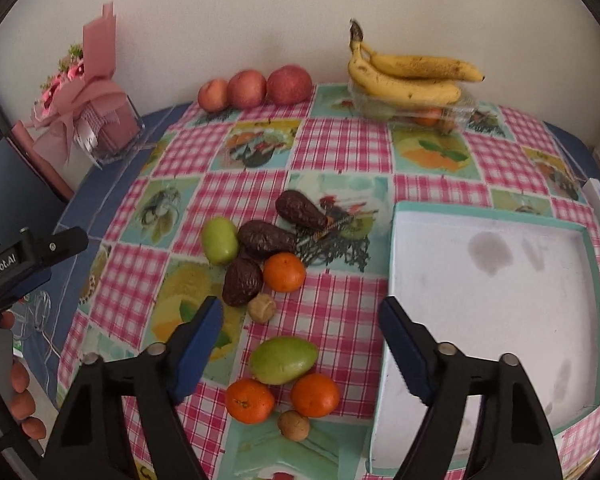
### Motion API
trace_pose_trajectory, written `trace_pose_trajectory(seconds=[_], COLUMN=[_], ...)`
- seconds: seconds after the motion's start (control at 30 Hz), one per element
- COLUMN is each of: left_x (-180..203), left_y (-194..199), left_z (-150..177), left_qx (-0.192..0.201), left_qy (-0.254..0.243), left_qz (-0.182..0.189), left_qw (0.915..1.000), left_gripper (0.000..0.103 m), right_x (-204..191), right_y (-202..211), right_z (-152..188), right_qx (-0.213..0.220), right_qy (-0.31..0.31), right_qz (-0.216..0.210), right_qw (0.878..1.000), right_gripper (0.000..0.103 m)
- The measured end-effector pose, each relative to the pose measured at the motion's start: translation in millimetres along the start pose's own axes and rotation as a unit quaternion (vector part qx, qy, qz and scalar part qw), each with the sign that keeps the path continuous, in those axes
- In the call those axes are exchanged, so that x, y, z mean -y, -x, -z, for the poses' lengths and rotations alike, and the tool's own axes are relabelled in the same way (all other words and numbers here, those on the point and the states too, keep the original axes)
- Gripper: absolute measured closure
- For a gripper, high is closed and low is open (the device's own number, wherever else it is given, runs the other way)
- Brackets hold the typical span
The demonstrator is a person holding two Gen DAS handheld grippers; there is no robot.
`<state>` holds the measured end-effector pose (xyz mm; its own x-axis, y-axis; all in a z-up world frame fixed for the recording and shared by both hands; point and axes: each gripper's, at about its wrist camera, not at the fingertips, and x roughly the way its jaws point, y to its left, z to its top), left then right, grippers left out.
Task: Organize fruits
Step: 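Close the right gripper on the green mango while the left gripper approaches an orange, then lift the green mango with the right gripper while the left gripper grasps an orange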
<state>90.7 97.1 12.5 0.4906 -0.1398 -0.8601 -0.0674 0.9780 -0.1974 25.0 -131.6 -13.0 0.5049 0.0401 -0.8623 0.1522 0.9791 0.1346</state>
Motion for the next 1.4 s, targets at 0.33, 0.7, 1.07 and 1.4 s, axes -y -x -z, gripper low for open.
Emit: trace_pose_trajectory(seconds=[0.33,0.7,1.07,1.4], left_x=[9.8,10.6,9.3,21.4], left_y=[-59.6,-66.2,-67.2,-61.7], left_z=[28.4,37.2,36.5,38.5], left_qx=[-0.130,-0.149,-0.156,-0.152], left_qy=[0.022,0.031,0.036,0.019], left_qz=[0.032,0.029,0.031,0.038], left_qw=[0.9908,0.9879,0.9866,0.9874], left_gripper=[0.016,0.036,0.036,0.036], right_x=[-5.5,-10.8,-14.2,-1.6], right_y=[-47.5,-63.7,-68.7,-32.6], right_z=[23.7,30.7,28.4,15.7], right_qx=[-0.087,-0.108,-0.108,-0.067], right_qy=[0.012,0.038,0.043,0.014], right_qz=[-0.004,0.005,0.000,-0.002], right_qw=[0.996,0.993,0.993,0.998], right_gripper=[0.026,0.031,0.047,0.047])
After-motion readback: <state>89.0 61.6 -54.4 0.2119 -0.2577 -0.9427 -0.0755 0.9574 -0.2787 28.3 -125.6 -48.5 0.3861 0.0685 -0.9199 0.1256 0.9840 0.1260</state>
